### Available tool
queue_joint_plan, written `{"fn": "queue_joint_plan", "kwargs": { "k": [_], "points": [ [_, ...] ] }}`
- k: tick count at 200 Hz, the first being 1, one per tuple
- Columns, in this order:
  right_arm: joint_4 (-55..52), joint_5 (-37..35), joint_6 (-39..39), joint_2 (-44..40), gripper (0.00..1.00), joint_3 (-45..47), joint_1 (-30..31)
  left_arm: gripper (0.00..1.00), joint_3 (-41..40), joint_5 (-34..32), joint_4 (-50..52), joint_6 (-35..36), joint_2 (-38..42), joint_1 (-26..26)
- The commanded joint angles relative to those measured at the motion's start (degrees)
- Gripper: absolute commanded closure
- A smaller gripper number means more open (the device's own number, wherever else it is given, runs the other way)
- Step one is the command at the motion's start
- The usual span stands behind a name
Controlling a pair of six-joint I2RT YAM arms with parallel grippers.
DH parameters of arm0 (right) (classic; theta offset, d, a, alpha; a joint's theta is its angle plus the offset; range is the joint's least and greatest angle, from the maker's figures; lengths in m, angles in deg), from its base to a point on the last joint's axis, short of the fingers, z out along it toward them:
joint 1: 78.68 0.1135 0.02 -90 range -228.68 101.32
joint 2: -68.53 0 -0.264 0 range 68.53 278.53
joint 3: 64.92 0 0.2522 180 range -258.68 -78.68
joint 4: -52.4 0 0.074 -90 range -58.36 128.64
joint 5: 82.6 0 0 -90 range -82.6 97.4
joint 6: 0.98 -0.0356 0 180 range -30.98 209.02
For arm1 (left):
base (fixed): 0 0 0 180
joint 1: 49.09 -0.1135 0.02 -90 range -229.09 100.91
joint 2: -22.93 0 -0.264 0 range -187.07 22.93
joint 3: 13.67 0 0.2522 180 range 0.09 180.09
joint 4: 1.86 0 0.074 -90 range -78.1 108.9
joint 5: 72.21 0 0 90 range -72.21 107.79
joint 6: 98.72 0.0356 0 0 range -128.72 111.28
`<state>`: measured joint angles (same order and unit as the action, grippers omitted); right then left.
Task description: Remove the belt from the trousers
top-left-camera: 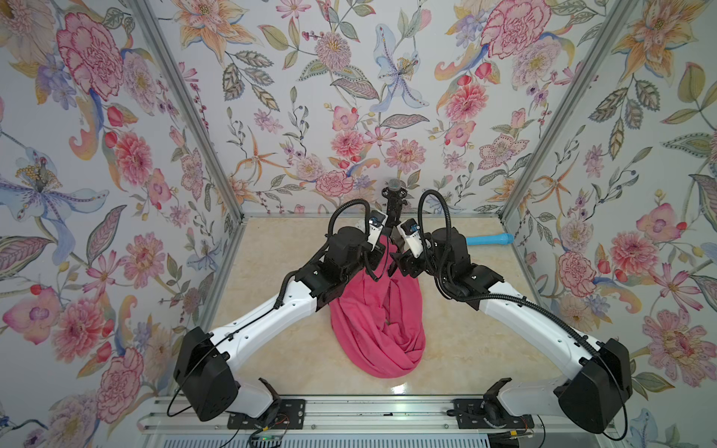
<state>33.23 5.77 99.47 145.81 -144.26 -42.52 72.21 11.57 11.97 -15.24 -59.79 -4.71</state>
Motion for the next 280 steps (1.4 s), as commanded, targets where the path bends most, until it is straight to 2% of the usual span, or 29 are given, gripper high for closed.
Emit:
{"fn": "queue_joint_plan", "kwargs": {
  "k": [1, 16, 45, 70, 90, 110, 123, 147, 167, 191, 214, 221, 233, 252, 260, 270, 280],
  "points": [
    [9.91, -3.42, -1.58, -0.02, 0.24, -0.47, 1.49, 1.0, 1.25, 1.32, -2.23, -4.71, 2.71, 0.93],
    [11.94, -4.25, -1.63, 0.41, 0.32, -0.07, 3.26, 1.0, 0.85, 1.25, -2.18, -4.98, 2.65, 0.9],
    [15.58, -6.23, -2.01, 0.52, 0.58, 1.62, 4.94, 1.0, -0.58, 1.66, -4.43, -4.26, 2.78, 0.81],
    [17.49, -7.11, -2.54, 0.07, 0.77, 3.13, 5.71, 1.0, -3.84, 2.85, -9.52, -1.72, 4.01, 0.77],
    [18.1, -7.6, -3.23, -0.32, 0.87, 3.91, 6.01, 0.87, -7.8, 2.18, -15.05, 0.54, 5.85, 0.66],
    [18.57, -7.68, -4.23, -0.87, 0.91, 4.82, 6.08, 0.71, -10.5, 1.37, -18.42, 1.92, 6.95, -0.09],
    [18.5, -7.78, -4.89, -1.31, 0.93, 5.26, 6.03, 0.65, -11.4, 0.4, -18.8, 3.29, 6.67, -0.87],
    [18.0, -6.93, -5.1, -2.07, 1.0, 5.9, 6.1, 0.56, -12.63, 0.38, -19.5, 4.15, 5.66, -2.81],
    [17.39, -5.51, -5.22, -2.72, 1.0, 6.39, 5.76, 0.52, -13.32, 2.92, -21.02, 4.71, 4.96, -3.75],
    [17.01, 1.14, -6.35, -3.48, 1.0, 6.58, 3.93, 0.48, -13.41, 4.7, -21.28, 6.31, 3.67, -4.01],
    [15.35, 10.6, -7.88, -3.32, 1.0, 5.84, 1.38, 0.48, -13.15, 7.19, -21.85, 6.93, 3.09, -4.39],
    [14.44, 13.13, -8.45, -3.03, 1.0, 5.33, -1.24, 0.5, -12.93, 7.9, -22.01, 7.22, 3.09, -4.39],
    [12.57, 15.7, -8.66, -2.4, 1.0, 4.47, -2.69, 0.58, -12.54, 9.36, -22.27, 7.72, 3.24, -4.36],
    [12.13, 19.95, -8.74, -2.46, 1.0, 4.74, -4.11, 0.79, -11.57, 11.56, -21.96, 8.56, 3.05, -4.47],
    [12.34, 21.29, -8.64, -2.69, 1.0, 5.08, -4.33, 0.84, -10.91, 11.68, -21.14, 8.81, 2.6, -4.48],
    [12.44, 22.55, -8.44, -2.9, 1.0, 5.29, -4.55, 0.82, -10.19, 11.3, -20.19, 8.93, 2.08, -4.48],
    [12.44, 23.16, -8.39, -3.01, 1.0, 5.38, -4.64, 0.71, -10.06, 11.07, -19.93, 8.97, 1.7, -4.43]
  ]
}}
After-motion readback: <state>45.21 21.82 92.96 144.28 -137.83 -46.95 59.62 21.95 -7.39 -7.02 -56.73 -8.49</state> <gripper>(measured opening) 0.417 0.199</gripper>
